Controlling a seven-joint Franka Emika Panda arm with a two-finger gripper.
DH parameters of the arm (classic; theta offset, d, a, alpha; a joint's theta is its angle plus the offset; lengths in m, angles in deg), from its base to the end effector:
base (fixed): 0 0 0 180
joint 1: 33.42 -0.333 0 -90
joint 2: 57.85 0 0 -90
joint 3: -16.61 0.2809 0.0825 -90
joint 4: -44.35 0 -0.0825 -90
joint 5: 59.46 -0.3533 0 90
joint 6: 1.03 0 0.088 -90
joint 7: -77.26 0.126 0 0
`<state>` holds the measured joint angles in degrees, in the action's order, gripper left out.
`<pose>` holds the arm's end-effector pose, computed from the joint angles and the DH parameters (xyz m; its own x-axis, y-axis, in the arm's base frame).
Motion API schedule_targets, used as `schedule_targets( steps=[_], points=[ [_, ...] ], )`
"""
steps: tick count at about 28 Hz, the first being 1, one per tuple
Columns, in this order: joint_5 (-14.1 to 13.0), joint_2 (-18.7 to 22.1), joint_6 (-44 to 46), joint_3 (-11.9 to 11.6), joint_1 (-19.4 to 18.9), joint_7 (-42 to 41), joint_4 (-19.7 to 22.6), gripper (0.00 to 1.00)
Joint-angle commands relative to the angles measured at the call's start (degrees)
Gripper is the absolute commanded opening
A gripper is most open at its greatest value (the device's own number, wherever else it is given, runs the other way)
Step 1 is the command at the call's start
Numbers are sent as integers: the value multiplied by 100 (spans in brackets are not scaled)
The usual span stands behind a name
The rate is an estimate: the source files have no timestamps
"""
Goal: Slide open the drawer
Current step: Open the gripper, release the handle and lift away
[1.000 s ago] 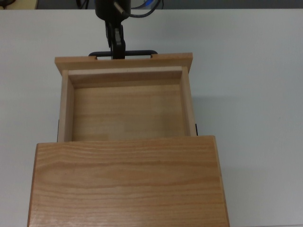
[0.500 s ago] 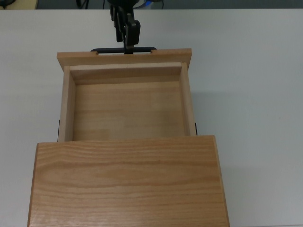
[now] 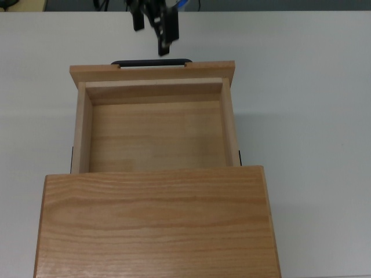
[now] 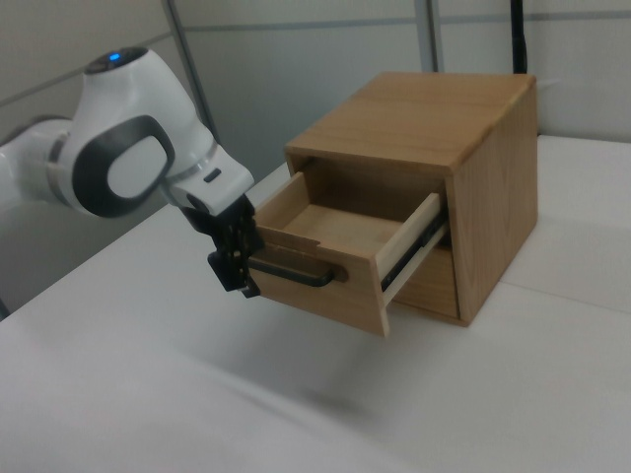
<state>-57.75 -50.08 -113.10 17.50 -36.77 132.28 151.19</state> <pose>0.5185 0.0363 0.5453 0.6208 -0.7685 0.1547 -0.7505 -0.6397 -0.1660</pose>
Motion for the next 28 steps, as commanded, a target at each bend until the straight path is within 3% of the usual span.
schedule_targets(
  steps=[1,6,14,22,28],
  points=[
    [-399,243,949,-81,10,-1712,-364,100],
    [-373,199,1766,-99,10,-3168,-725,100],
    [-136,173,2576,-72,10,-5202,-761,100],
    [163,138,2682,-64,10,-5985,-769,100],
    [163,68,2919,-63,10,-6047,-962,100]
  ],
)
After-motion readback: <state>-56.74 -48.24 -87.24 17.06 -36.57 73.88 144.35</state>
